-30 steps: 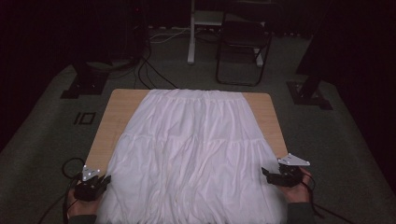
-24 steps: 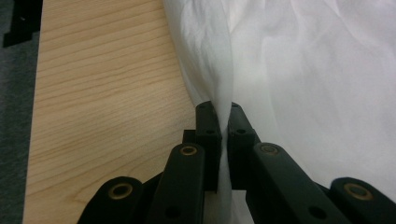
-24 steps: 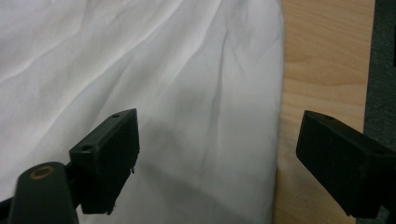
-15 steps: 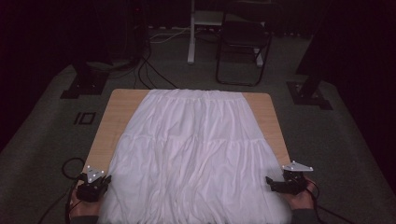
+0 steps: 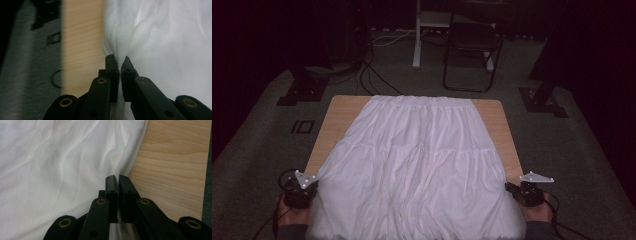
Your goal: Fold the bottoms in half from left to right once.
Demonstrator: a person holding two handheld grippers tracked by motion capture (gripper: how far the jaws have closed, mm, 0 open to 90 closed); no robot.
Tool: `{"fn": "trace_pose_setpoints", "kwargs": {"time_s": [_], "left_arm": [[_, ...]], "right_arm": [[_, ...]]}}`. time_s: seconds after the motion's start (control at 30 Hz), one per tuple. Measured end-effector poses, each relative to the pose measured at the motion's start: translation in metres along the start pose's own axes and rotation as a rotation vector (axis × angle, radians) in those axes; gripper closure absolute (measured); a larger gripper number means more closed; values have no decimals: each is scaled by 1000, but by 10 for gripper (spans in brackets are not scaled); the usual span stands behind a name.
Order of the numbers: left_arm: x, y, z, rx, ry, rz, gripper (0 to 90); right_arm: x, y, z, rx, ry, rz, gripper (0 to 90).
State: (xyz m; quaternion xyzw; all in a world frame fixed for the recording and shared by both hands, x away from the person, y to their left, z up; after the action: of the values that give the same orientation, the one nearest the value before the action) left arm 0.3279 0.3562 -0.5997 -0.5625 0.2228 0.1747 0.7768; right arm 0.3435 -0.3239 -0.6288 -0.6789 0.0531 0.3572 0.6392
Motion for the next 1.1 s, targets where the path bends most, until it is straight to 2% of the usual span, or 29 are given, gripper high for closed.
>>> {"fn": "trace_pose_setpoints", "kwargs": {"time_s": [0.03,0.07,0.1,0.13,0.17,0.2,0.23,0.27,0.3,0.33,0.4,0.43,0.47,0.5,0.63,0.7,0.73,0.77,0.8,0.83,0.87,0.93,0.97,1.0,1.03,1.07,1.1], "left_arm": [[0,0,0,0,0,0,881],[0,0,25,-12,-74,-2,881],[0,0,25,-12,-74,-2,881],[0,1,49,-21,-143,6,881],[0,1,49,-21,-143,6,882],[0,1,70,-43,-209,15,883],[0,1,70,-43,-209,15,883],[0,0,84,-50,-272,22,883],[0,0,91,-53,-305,30,883],[-3,-4,106,-60,-383,45,884],[-6,-8,109,-70,-395,37,883],[-10,-13,107,-74,-386,16,883],[-19,-25,96,-71,-346,-17,882],[-19,-25,96,-71,-346,-17,882],[-43,-54,64,-62,-220,-121,881],[-58,-76,41,-30,-148,-180,882],[-72,-98,17,-5,-67,-242,881],[-72,-98,17,-5,-67,-242,881],[-82,-117,-7,23,11,-289,881],[-82,-117,-7,23,11,-289,881],[-87,-130,-26,48,62,-316,881],[-93,-149,-58,64,167,-355,881],[-94,-155,-71,71,205,-367,881],[-96,-173,-108,84,329,-398,881],[-96,-173,-108,84,329,-398,881],[-96,-183,-133,99,400,-415,881],[-95,-189,-148,112,434,-423,881]], "right_arm": [[0,0,0,0,0,0,860],[0,0,0,-4,4,2,859],[0,0,0,-4,4,2,859],[0,0,0,-7,4,2,859],[0,0,0,-7,4,2,859],[0,0,0,-4,2,0,859],[0,0,0,-4,2,0,859],[0,0,0,-5,2,-1,859],[0,0,0,-8,3,-2,859],[0,0,1,-14,0,-2,859],[1,0,5,-23,-11,-2,858],[1,0,5,-23,-11,-2,858],[2,-1,7,-34,-18,0,858],[2,-1,7,-34,-18,0,858],[4,-2,10,-48,-23,3,857],[5,-3,11,-50,-22,4,856],[5,-3,12,-49,-24,4,855],[5,-3,12,-49,-24,4,855],[5,-3,12,-51,-27,3,854],[5,-3,12,-51,-27,3,854],[6,-3,13,-51,-28,3,854],[7,-4,14,-57,-33,2,853],[7,-4,14,-57,-33,2,853],[7,-4,15,-59,-36,3,853],[7,-4,15,-59,-36,3,853],[8,-4,16,-61,-39,2,853],[8,-4,16,-61,-39,2,853]]}}
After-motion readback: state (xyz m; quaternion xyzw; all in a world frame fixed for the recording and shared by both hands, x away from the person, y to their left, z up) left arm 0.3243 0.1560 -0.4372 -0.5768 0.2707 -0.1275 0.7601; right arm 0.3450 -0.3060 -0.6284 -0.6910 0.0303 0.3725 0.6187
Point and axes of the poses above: each handheld gripper's, and its own axes: x roughly forward along the jaws, y roughly out of its underside, z roughly to its left, the point moved 9 cm from there along x, roughly forward along the jaws, and after that the axes turned 10 degrees about -z, right-handed, at the moved point
